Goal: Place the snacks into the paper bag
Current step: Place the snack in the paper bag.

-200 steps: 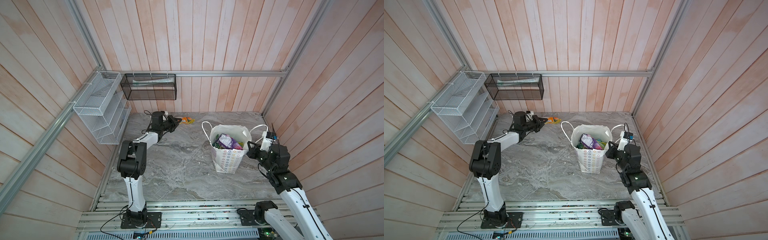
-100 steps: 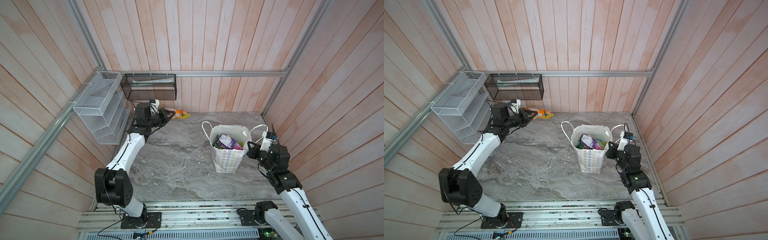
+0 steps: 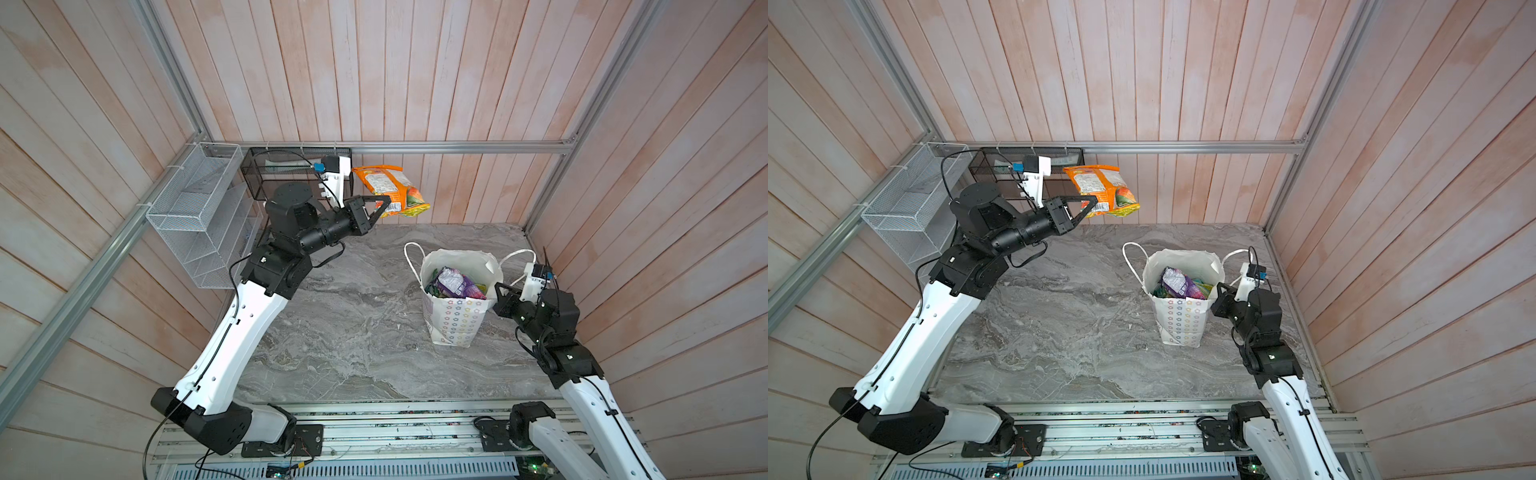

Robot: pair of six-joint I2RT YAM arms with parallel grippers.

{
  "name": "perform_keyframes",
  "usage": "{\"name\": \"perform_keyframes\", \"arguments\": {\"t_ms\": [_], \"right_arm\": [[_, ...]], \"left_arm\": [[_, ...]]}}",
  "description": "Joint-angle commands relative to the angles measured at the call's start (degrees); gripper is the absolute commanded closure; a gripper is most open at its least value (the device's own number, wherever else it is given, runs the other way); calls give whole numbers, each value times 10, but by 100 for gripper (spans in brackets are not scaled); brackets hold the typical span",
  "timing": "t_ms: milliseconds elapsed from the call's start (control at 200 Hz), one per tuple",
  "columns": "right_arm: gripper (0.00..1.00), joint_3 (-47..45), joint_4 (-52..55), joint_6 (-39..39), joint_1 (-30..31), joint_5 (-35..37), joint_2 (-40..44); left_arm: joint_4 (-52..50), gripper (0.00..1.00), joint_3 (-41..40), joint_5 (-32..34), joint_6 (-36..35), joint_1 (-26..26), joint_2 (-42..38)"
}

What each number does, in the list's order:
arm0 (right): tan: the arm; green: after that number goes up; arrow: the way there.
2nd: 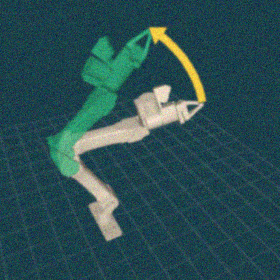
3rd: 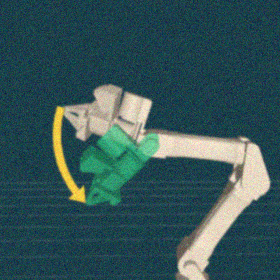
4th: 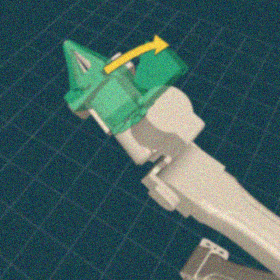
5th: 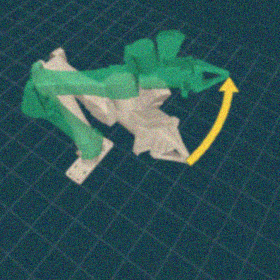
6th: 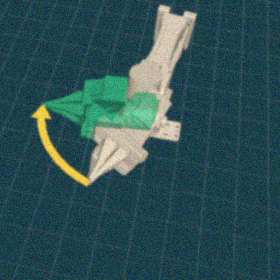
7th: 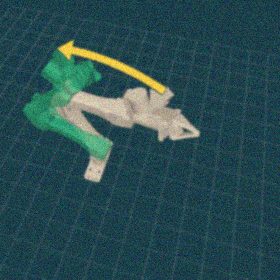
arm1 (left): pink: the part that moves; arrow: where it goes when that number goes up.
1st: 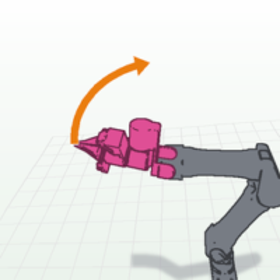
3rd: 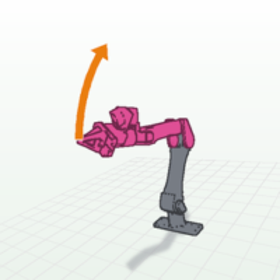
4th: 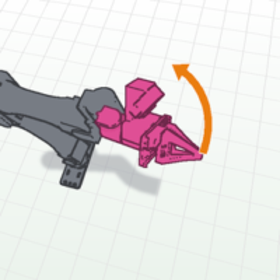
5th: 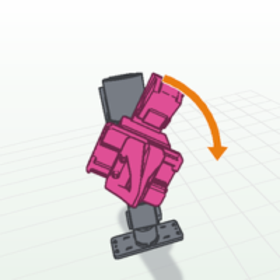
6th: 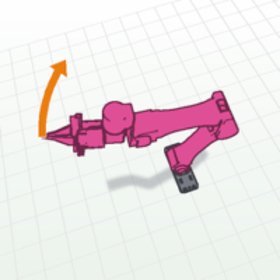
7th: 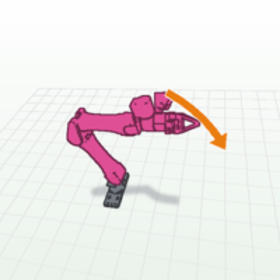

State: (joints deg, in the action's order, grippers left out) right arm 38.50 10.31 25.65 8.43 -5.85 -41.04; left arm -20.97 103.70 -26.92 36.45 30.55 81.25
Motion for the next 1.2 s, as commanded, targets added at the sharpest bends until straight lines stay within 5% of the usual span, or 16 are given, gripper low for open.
{"name": "perform_keyframes", "arguments": {"t_ms": [0,370,1196], "right_arm": [[100,-4,-13,-10,-4,18,9],[100,-3,-10,-10,-4,20,17],[100,-4,-11,-9,-4,16,19]], "left_arm": [[-45,100,60,28,-66,53,44],[-142,100,151,7,-110,149,169],[-309,100,245,29,-158,175,309]]}}
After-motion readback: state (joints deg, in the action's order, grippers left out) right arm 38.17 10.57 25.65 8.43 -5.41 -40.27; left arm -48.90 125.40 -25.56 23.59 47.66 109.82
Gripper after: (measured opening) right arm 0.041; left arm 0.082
